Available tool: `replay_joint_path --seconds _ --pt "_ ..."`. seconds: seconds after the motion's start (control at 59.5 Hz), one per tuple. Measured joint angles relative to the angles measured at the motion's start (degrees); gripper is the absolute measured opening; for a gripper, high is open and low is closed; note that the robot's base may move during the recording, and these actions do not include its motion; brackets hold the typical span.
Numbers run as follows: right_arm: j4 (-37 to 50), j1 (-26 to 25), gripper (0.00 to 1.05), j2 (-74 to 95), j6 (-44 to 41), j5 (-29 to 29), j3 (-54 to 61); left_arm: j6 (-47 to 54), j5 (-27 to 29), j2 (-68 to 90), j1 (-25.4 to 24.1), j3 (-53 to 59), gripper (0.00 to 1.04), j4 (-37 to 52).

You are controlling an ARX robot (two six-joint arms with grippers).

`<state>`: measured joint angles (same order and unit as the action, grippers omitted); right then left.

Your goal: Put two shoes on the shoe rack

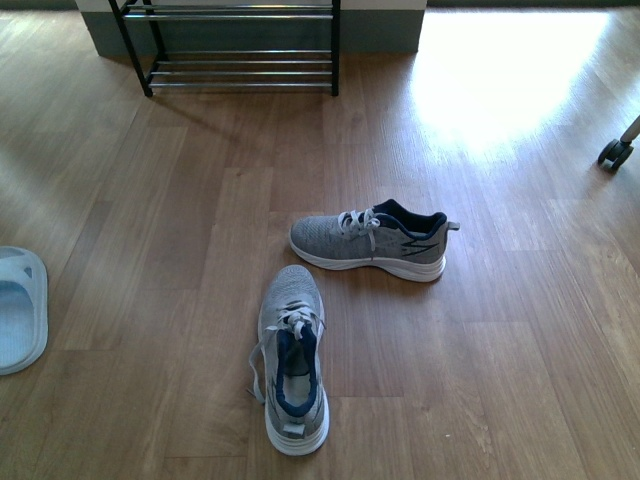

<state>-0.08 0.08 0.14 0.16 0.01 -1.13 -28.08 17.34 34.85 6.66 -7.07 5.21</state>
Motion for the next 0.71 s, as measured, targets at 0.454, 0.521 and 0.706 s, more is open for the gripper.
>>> replay_joint_path --seconds 0.454,0.521,0.706 --pt "0.0 0.0 0.96 0.02 -0.02 0.0 0.0 -0.55 -17.14 81.57 1.55 -28.7 0.95 15.82" --pt "0.0 0.0 0.96 0.02 -0.02 0.02 0.0 0.5 -21.27 87.23 1.9 -32.52 0.95 14.75" --pt "0.0 0.0 0.96 0.02 -0.02 0.0 0.0 4.7 -28.39 100.08 4.17 -43.71 0.95 10.16"
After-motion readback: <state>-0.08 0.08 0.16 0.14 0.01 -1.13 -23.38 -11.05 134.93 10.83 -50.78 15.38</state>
